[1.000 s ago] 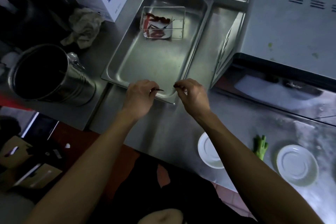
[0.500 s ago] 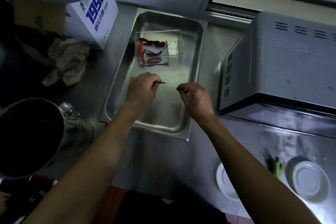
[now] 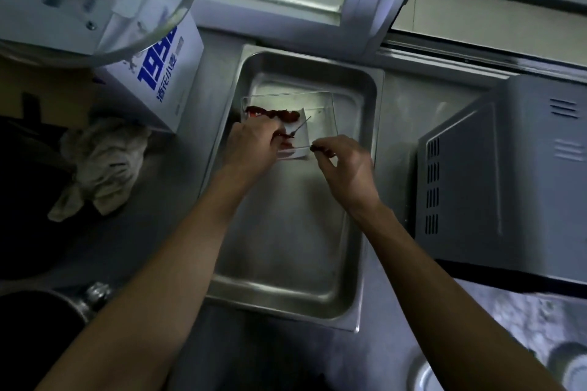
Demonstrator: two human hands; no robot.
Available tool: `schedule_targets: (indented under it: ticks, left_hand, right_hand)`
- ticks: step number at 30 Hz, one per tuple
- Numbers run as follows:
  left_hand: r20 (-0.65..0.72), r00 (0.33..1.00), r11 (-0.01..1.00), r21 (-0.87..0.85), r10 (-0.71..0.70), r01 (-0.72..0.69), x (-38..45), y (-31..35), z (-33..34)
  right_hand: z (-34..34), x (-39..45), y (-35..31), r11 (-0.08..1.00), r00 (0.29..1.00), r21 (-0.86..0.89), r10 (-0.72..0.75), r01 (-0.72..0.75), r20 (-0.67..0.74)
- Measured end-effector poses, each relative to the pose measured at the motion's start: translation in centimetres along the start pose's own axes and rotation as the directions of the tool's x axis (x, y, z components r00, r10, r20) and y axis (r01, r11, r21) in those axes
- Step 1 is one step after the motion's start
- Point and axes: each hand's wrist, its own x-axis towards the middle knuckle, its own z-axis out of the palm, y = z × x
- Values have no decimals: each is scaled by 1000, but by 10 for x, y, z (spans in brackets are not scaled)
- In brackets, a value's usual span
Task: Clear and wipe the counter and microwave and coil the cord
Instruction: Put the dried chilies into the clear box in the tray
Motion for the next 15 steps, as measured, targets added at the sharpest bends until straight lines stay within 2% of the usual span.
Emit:
schedule_targets:
  ticks: [8,15]
  left_hand:
    - [89,996,997,76,16,-22,31,-15,29]
    - [49,995,988,127,83,-89,24,-24,34]
  right_hand:
    - [22,36,22,1000,1000,-1,-11,11,6]
    - [37,46,35,999,999,11,37,-38,37]
